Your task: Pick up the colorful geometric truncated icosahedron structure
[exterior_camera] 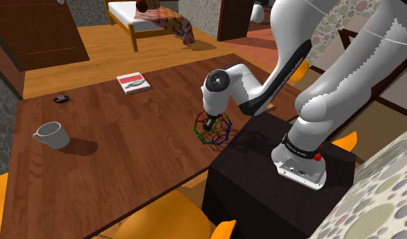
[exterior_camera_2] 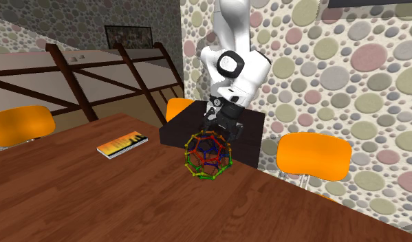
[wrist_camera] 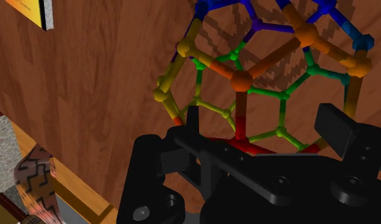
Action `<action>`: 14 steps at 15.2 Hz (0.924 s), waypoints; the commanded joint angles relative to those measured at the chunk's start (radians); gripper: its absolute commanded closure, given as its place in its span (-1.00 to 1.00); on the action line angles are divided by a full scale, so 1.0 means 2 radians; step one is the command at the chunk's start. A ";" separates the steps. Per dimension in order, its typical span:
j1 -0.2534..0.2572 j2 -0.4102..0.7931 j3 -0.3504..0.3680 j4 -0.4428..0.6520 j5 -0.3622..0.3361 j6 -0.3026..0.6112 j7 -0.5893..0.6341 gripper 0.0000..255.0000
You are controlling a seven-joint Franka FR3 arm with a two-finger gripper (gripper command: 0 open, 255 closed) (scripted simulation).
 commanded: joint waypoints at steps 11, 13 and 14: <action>-0.007 0.017 0.003 0.005 -0.027 -0.004 0.022 1.00; 0.003 -0.014 0.001 -0.003 0.023 0.004 -0.019 1.00; 0.011 -0.029 -0.003 -0.007 0.048 0.006 -0.039 1.00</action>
